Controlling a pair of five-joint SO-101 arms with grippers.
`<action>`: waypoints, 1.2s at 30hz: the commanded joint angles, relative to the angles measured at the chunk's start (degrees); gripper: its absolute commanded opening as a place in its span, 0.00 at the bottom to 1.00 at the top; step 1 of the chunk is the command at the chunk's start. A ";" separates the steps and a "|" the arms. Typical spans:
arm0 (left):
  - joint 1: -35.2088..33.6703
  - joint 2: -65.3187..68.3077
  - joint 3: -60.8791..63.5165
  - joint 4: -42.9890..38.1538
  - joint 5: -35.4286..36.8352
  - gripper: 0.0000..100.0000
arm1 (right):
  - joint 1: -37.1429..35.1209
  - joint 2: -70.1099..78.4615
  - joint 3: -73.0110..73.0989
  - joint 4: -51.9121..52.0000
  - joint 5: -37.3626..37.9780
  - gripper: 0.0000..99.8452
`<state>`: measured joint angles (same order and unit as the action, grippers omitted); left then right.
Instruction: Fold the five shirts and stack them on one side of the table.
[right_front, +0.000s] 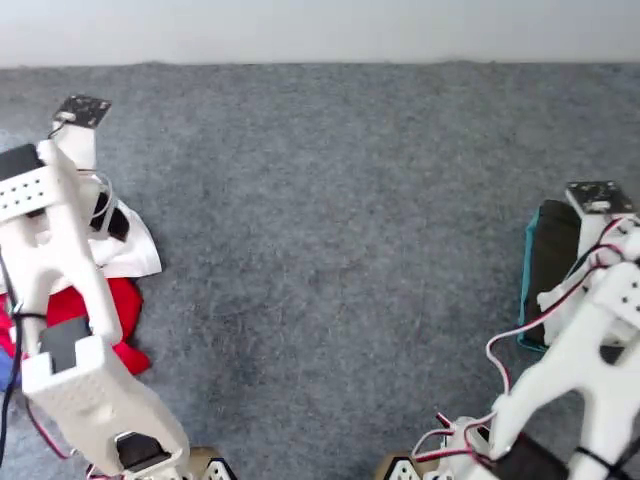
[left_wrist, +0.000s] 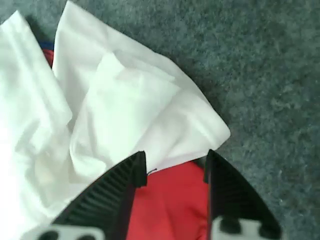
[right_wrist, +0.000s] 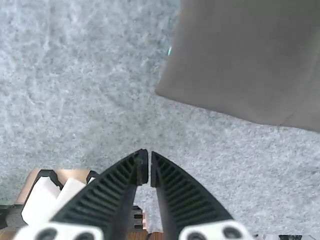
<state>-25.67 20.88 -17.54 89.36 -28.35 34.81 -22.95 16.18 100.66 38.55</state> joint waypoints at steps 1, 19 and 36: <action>1.23 4.22 -5.58 -0.70 -0.35 0.20 | -0.66 -5.32 2.20 2.24 -0.70 0.01; 6.15 24.00 -42.68 11.25 3.78 0.01 | -0.48 -21.76 13.45 2.24 -0.53 0.01; 10.90 12.57 -34.68 11.16 4.84 0.15 | -0.48 -23.34 13.63 2.24 -0.53 0.01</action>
<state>-11.34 36.97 -54.11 99.56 -23.60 34.64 -45.27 29.98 100.66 38.64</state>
